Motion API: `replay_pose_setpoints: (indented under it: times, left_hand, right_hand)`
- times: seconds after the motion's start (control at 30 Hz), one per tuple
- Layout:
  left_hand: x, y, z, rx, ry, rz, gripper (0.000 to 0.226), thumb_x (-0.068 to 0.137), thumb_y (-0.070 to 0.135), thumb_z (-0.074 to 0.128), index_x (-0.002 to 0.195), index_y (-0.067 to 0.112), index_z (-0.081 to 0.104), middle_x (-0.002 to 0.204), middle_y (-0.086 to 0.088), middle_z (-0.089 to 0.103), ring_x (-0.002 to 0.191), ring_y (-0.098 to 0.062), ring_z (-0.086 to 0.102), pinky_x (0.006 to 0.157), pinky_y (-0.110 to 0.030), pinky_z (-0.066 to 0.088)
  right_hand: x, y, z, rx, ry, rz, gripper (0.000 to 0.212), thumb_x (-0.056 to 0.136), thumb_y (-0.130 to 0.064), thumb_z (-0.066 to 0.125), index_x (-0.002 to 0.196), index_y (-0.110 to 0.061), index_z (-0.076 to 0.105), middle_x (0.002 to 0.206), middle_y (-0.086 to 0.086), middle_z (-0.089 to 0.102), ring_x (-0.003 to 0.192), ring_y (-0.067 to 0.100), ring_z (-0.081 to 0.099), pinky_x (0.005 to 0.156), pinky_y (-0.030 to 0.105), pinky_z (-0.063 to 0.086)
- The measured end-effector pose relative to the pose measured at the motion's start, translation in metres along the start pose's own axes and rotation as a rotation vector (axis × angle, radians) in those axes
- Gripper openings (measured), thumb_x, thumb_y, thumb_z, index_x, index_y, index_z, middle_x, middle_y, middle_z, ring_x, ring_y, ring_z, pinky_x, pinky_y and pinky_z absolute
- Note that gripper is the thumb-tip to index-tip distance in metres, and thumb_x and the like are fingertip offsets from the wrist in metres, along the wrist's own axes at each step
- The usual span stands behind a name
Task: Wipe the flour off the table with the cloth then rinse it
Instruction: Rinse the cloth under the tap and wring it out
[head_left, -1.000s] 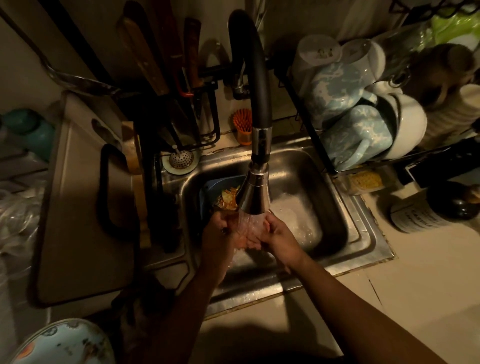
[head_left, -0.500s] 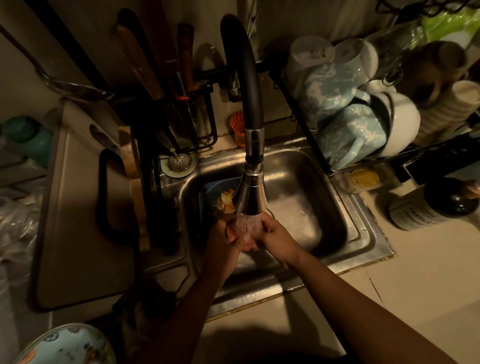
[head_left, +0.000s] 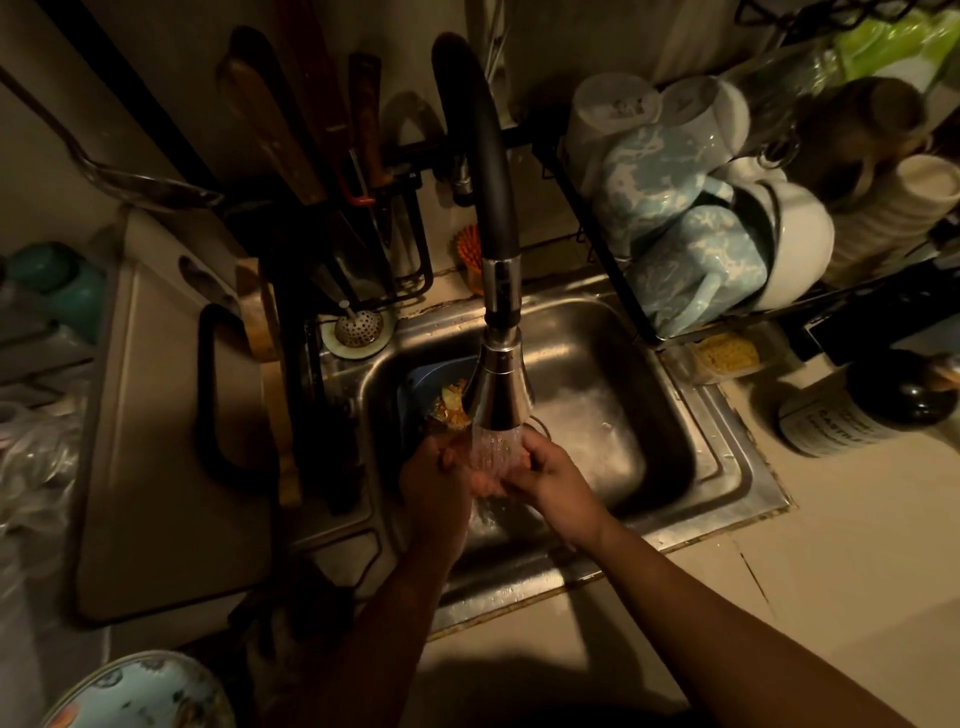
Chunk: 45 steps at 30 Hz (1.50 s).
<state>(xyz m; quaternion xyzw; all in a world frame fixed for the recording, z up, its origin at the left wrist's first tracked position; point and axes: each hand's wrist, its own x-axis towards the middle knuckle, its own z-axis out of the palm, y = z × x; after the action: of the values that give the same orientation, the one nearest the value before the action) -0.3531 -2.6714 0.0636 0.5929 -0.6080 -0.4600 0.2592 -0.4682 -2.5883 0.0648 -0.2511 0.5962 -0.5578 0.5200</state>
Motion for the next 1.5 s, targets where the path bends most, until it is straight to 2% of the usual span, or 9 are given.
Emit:
replay_pose_setpoints:
  times: [0.13, 0.33, 0.5, 0.6, 0.7, 0.87, 1.13, 1.3, 1.5]
  left_hand:
    - [0.002, 0.006, -0.005, 0.105, 0.032, 0.008, 0.021, 0.091, -0.001, 0.052, 0.102, 0.007, 0.068, 0.091, -0.005, 0.067, 0.081, -0.018, 0.058, 0.066, -0.025, 0.041]
    - [-0.012, -0.003, 0.002, -0.026, -0.287, -0.133, 0.011, 0.088, 0.020, 0.063, 0.089, 0.022, 0.074, 0.079, 0.001, 0.075, 0.074, -0.020, 0.073, 0.071, -0.049, 0.060]
    - [-0.013, 0.003, 0.001, -0.209, -0.139, -0.273, 0.020, 0.087, 0.011, 0.058, 0.081, 0.023, 0.073, 0.080, -0.002, 0.075, 0.081, -0.029, 0.072, 0.078, -0.052, 0.059]
    - [-0.020, 0.013, 0.000, -0.321, -0.166, -0.297, 0.025, 0.087, -0.002, 0.053, 0.085, 0.013, 0.074, 0.083, -0.014, 0.075, 0.082, -0.036, 0.071, 0.076, -0.047, 0.058]
    - [-0.027, 0.021, 0.000, -0.418, -0.198, -0.276, 0.024, 0.082, -0.013, 0.054, 0.085, 0.002, 0.072, 0.078, -0.020, 0.073, 0.069, -0.031, 0.069, 0.061, -0.035, 0.056]
    - [-0.017, 0.011, -0.003, -0.415, -0.166, -0.338, 0.029, 0.088, -0.004, 0.049, 0.083, 0.009, 0.074, 0.081, -0.020, 0.072, 0.070, -0.030, 0.065, 0.060, -0.033, 0.051]
    - [-0.024, 0.018, -0.002, -0.411, -0.241, -0.307, 0.036, 0.087, -0.010, 0.040, 0.088, 0.005, 0.073, 0.078, -0.017, 0.073, 0.064, -0.027, 0.068, 0.055, -0.032, 0.054]
    - [-0.030, 0.008, 0.001, -0.311, -0.329, -0.284, 0.027, 0.088, 0.005, 0.051, 0.094, 0.014, 0.076, 0.082, -0.014, 0.075, 0.077, -0.033, 0.072, 0.078, -0.049, 0.059]
    - [-0.025, 0.019, -0.007, -0.227, -0.327, -0.240, 0.035, 0.082, -0.012, 0.047, 0.083, 0.011, 0.074, 0.069, -0.015, 0.071, 0.061, -0.028, 0.065, 0.057, -0.034, 0.051]
  right_hand:
    - [-0.005, -0.006, 0.002, -0.197, -0.020, -0.074, 0.024, 0.097, -0.001, 0.058, 0.114, -0.013, 0.068, 0.099, -0.003, 0.073, 0.094, 0.010, 0.069, 0.085, 0.025, 0.055]
    - [0.001, 0.003, -0.002, -0.250, 0.378, -0.160, 0.027, 0.090, -0.005, 0.069, 0.100, -0.029, 0.073, 0.090, -0.013, 0.075, 0.082, 0.004, 0.069, 0.080, 0.031, 0.057]
    - [-0.012, -0.005, 0.003, -0.559, 0.060, -0.290, 0.013, 0.089, -0.017, 0.074, 0.095, -0.028, 0.073, 0.086, -0.005, 0.066, 0.077, -0.003, 0.060, 0.070, 0.008, 0.042]
    - [-0.001, -0.007, -0.003, -0.584, 0.088, -0.330, 0.026, 0.086, -0.015, 0.073, 0.083, -0.040, 0.066, 0.081, -0.006, 0.059, 0.075, 0.003, 0.056, 0.070, 0.018, 0.044]
    - [0.005, -0.006, -0.005, -0.604, 0.193, -0.298, 0.011, 0.086, -0.012, 0.072, 0.087, -0.023, 0.070, 0.081, -0.007, 0.059, 0.077, 0.004, 0.055, 0.071, 0.024, 0.044]
    - [-0.001, -0.001, -0.010, -0.727, -0.043, -0.334, 0.012, 0.088, -0.024, 0.068, 0.097, -0.019, 0.075, 0.097, 0.003, 0.061, 0.091, 0.006, 0.057, 0.079, 0.019, 0.046]
    - [-0.012, -0.001, -0.009, -0.631, 0.079, -0.368, 0.018, 0.088, -0.024, 0.067, 0.102, -0.019, 0.076, 0.092, -0.008, 0.055, 0.089, -0.005, 0.055, 0.077, 0.009, 0.041]
    - [-0.004, 0.000, -0.024, -0.641, 0.123, -0.299, 0.027, 0.085, -0.016, 0.066, 0.110, -0.021, 0.074, 0.090, -0.016, 0.054, 0.089, -0.011, 0.057, 0.079, 0.003, 0.038]
    - [-0.018, -0.001, -0.005, -0.590, 0.142, -0.313, 0.021, 0.088, -0.006, 0.073, 0.096, -0.025, 0.077, 0.081, -0.009, 0.051, 0.079, -0.005, 0.055, 0.071, 0.006, 0.038]
